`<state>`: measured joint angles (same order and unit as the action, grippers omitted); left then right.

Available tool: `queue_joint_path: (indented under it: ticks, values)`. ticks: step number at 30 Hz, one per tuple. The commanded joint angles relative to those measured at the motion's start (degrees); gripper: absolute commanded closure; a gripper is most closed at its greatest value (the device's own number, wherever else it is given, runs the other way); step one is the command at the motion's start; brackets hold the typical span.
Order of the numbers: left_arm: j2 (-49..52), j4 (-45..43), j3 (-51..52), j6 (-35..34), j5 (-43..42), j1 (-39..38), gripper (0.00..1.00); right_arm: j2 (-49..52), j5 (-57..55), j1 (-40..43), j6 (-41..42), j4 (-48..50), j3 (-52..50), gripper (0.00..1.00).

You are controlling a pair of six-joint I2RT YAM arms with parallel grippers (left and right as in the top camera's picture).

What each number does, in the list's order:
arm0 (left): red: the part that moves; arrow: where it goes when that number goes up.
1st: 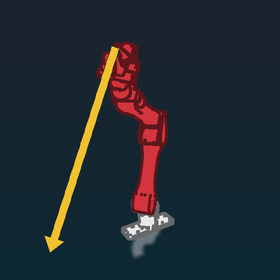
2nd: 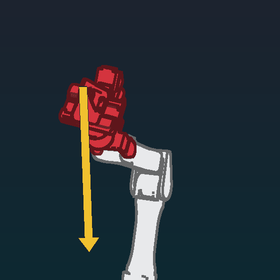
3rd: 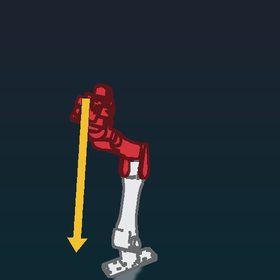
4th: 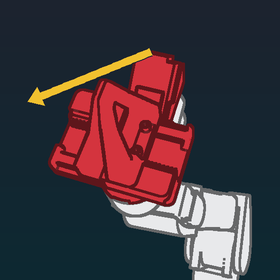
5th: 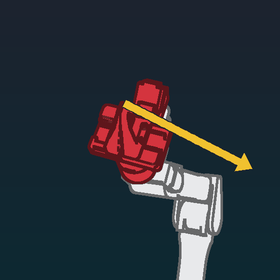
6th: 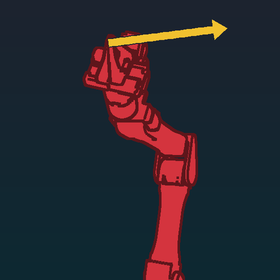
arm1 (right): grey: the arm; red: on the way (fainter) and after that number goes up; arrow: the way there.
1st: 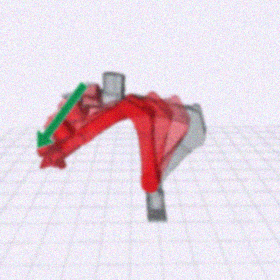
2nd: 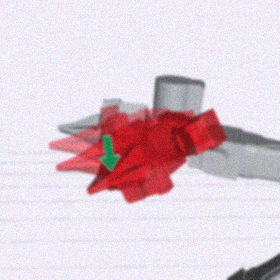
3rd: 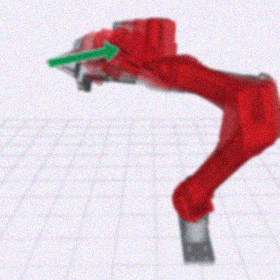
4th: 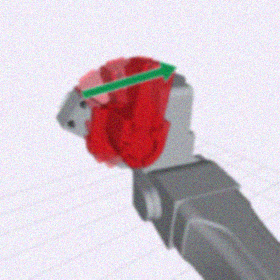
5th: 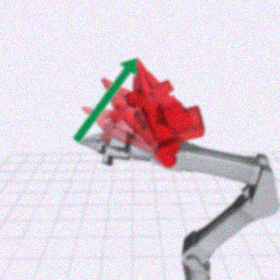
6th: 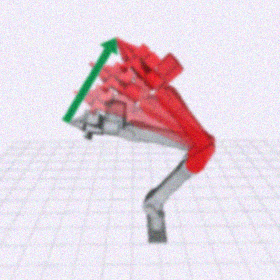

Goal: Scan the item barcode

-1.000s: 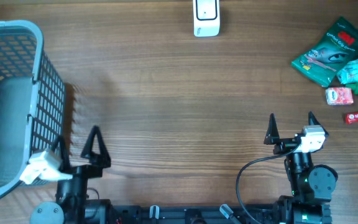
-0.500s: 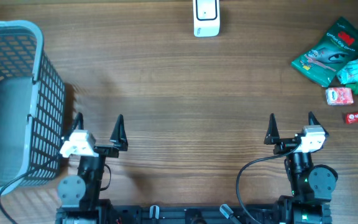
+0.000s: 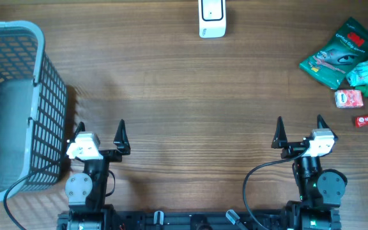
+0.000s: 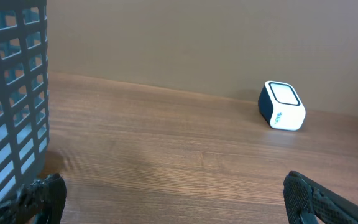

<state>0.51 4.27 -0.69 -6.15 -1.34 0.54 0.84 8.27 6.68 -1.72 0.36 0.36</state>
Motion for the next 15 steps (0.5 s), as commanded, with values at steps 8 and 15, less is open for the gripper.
queue_joint_path:
  ticks: [8,15]
  values:
    - [-0.31,0.22,0.39,1.31,-0.24,0.37,0.0,-0.63,-1.01,-0.2,0.61,0.07,-0.07,0.0]
    - [-0.31,0.09,0.37,1.03,-0.48,0.39,0.0,-0.63,-1.03,-0.2,0.59,0.04,-0.07,0.0]
